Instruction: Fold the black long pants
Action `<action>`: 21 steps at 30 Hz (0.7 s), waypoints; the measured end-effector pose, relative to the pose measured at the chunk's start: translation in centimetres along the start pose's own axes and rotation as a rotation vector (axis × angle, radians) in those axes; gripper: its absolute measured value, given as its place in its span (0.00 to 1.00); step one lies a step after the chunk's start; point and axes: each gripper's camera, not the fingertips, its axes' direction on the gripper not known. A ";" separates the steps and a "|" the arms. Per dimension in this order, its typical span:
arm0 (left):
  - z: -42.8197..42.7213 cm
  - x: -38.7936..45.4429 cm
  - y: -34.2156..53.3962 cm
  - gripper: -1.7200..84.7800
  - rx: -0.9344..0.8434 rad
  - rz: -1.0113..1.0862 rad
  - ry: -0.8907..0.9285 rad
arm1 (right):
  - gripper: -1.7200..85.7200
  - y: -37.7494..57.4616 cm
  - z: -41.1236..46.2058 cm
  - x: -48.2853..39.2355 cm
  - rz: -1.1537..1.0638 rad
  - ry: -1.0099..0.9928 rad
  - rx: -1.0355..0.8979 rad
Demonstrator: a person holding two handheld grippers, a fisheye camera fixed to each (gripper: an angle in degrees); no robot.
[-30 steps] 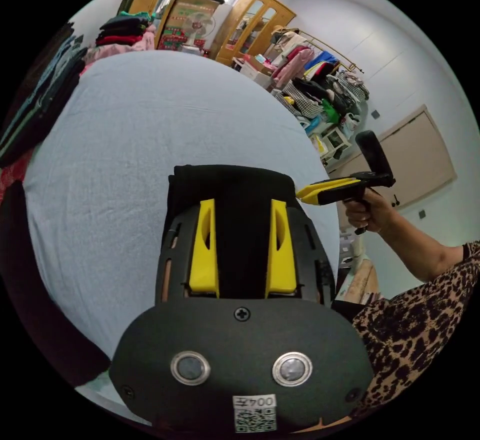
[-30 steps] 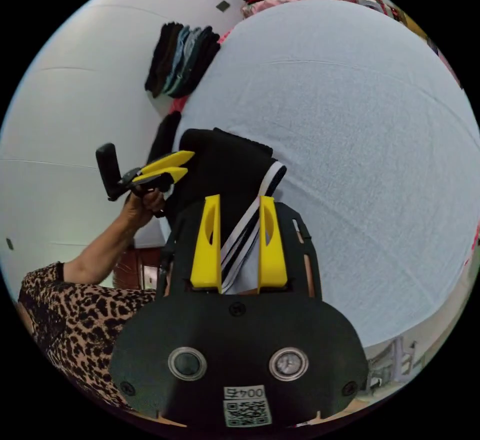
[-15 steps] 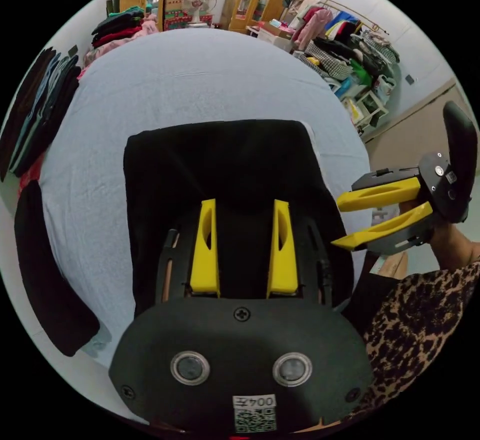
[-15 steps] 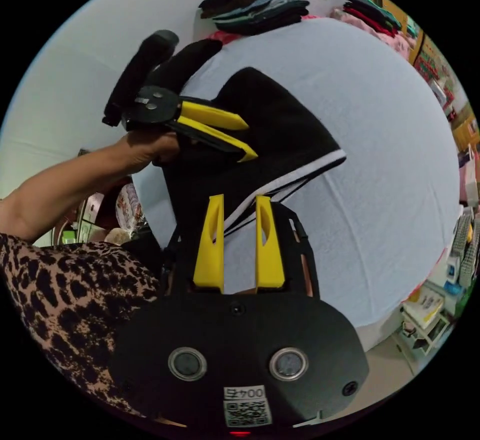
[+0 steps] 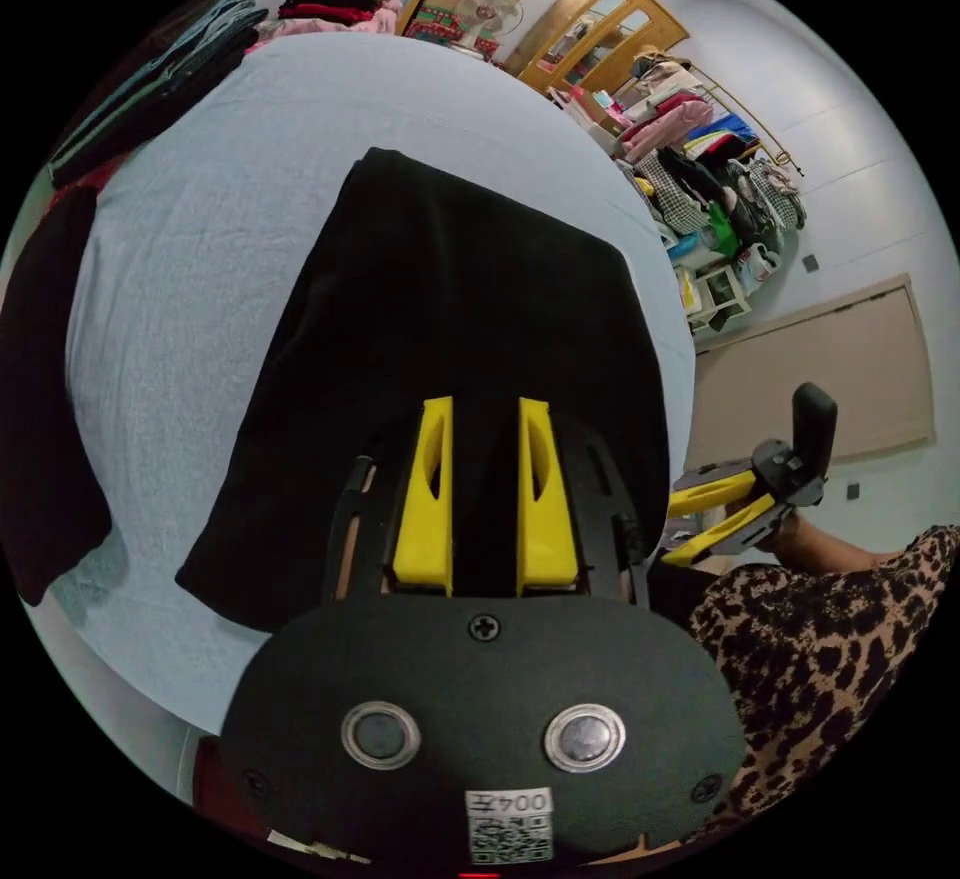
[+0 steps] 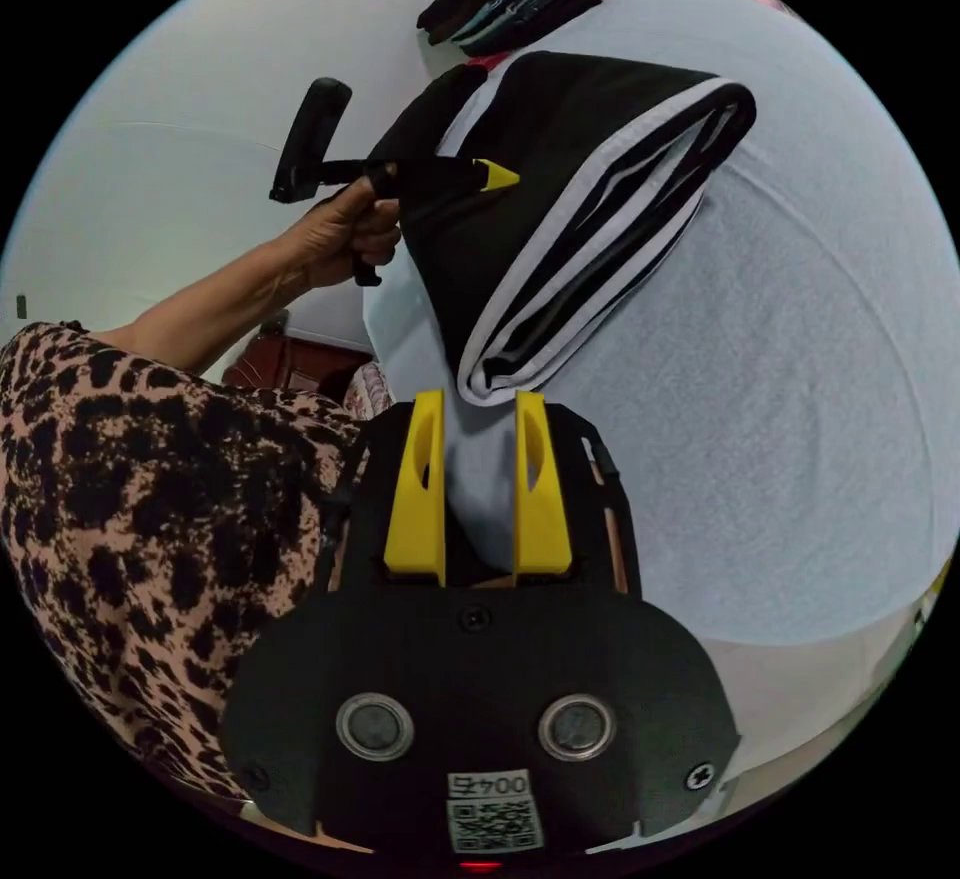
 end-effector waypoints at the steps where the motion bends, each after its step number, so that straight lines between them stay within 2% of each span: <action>1: -0.1 -0.5 -0.2 0.13 -0.014 -0.001 0.010 | 0.14 0.2 0.6 0.1 0.007 -0.015 0.016; 4: -0.5 -1.4 -0.3 0.12 -0.042 0.022 0.008 | 0.12 -1.1 2.3 -0.4 -0.007 -0.017 0.015; 8: -1.0 -3.1 0.1 0.08 -0.050 0.025 -0.012 | 0.08 -2.0 4.7 -0.3 0.036 0.219 -0.062; 11: -1.4 -4.8 0.4 0.08 -0.046 0.025 0.011 | 0.08 -0.5 5.0 2.5 0.154 0.107 -0.064; 13: -1.7 -5.7 0.7 0.08 -0.041 0.018 0.029 | 0.08 0.1 4.1 1.9 0.170 0.183 -0.079; 16: -2.4 -6.8 1.1 0.11 -0.023 0.029 0.047 | 0.13 -0.1 -0.3 -0.5 0.151 0.245 0.015; 19: -4.2 -8.1 2.2 0.15 0.023 0.008 0.140 | 0.17 -2.1 -4.0 -2.8 0.064 0.234 0.151; 21: -6.3 -8.9 3.6 0.16 0.072 -0.018 0.211 | 0.18 -3.8 -4.4 -3.4 0.022 0.261 0.169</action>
